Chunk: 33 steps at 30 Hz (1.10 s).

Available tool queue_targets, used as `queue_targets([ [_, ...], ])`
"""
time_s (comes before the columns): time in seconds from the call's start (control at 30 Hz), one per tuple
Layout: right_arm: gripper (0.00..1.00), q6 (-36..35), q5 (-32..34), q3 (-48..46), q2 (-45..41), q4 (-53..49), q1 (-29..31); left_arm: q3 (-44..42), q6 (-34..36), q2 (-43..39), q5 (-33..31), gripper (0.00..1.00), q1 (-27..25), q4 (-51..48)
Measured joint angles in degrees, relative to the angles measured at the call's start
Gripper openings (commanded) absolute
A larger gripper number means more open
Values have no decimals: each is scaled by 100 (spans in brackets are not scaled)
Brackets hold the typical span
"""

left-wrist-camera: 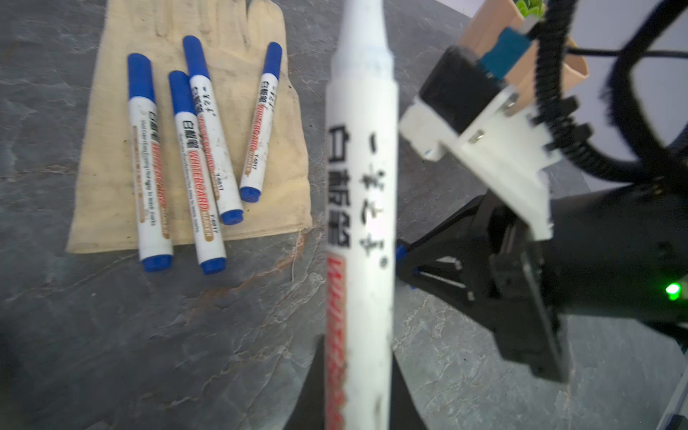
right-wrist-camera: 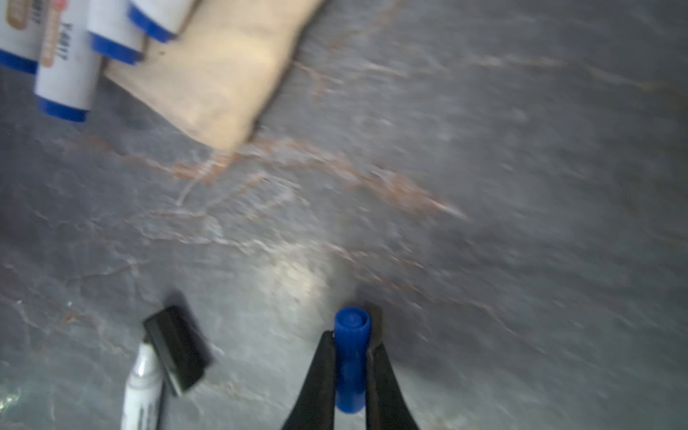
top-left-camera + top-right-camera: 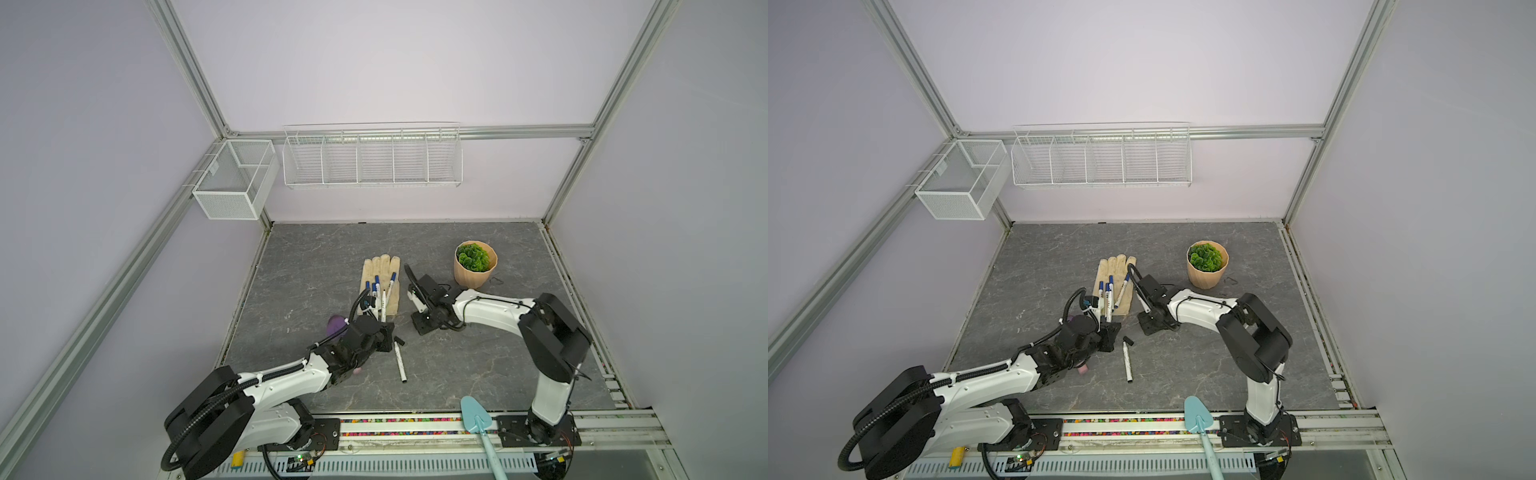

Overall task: Insert the pens into the pen caps
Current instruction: 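Lift the blue cap with the right gripper above the upright marker tip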

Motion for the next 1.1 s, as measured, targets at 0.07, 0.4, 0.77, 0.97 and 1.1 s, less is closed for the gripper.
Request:
queue_targets([
  [0.07, 7, 297, -378, -546, -603, 490, -402, 162, 118, 212, 236, 0, 0, 0],
  [0.4, 8, 1325, -1593, -1412, -2076, 2446, -940, 745, 693, 769, 986, 0, -280, 17],
  [0.77, 9, 1550, -2079, -1161, -2039, 2933, -999, 874, 907, 861, 1147, 0, -334, -9],
  [0.97, 9, 1552, -2199, -1082, -1919, 2981, -999, 874, 933, 861, 1147, 0, -352, -24],
  [1.1, 9, 1550, -2203, -1062, -1882, 2979, -997, 874, 940, 861, 1145, 0, -356, -48],
])
